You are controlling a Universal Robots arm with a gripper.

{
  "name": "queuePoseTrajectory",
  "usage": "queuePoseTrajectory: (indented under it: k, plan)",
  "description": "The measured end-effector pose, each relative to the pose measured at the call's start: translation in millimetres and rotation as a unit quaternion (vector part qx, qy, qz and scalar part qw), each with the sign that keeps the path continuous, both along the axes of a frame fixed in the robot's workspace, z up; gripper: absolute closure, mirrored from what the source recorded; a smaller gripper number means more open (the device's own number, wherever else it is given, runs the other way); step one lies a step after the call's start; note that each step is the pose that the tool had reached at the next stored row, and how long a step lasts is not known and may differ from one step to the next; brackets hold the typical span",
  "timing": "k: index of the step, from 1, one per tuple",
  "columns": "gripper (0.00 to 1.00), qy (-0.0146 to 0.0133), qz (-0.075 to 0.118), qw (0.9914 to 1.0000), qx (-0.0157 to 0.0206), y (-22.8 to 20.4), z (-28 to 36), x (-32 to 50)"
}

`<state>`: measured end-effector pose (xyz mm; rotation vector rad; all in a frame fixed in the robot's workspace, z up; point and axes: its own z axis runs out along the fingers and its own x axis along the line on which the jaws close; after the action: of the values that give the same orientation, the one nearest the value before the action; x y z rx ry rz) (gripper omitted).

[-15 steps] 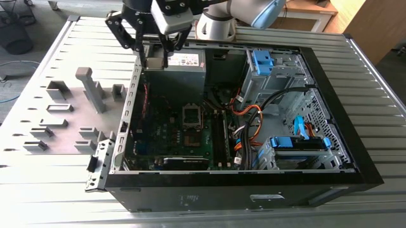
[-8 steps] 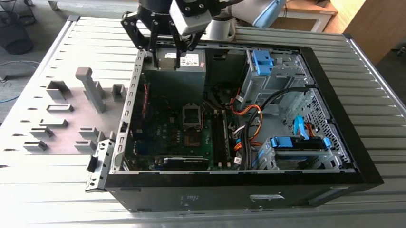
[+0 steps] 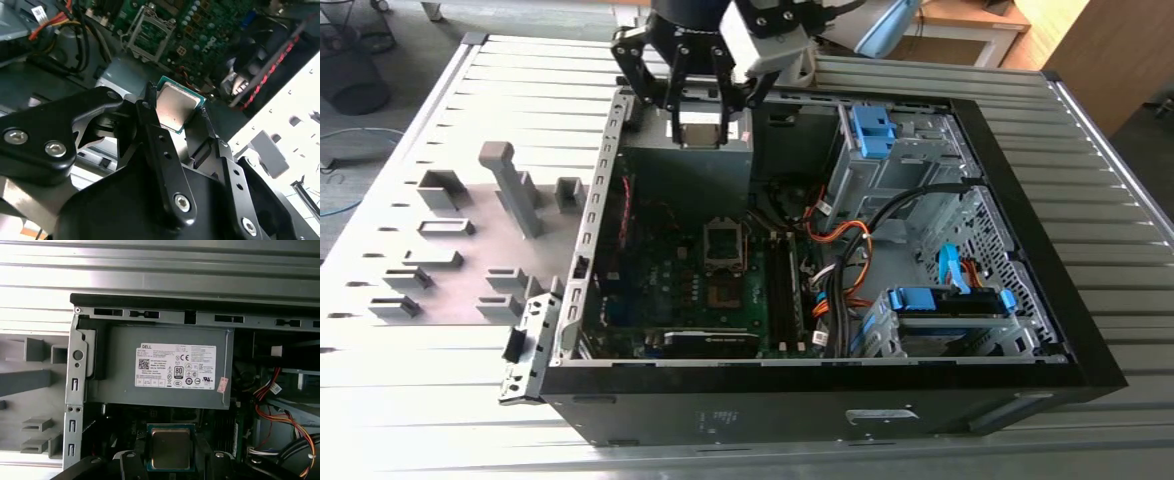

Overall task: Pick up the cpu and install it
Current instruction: 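Pick up the cpu and move it towards the insertion slot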

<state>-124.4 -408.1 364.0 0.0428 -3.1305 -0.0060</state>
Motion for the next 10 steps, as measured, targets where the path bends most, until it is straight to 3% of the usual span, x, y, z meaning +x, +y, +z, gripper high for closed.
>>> queuePoseTrajectory:
  k: [10]
  plan:
    - [0.53,0.0002,0.000,1.00000,0.0000,0.0,0.0,26.4]
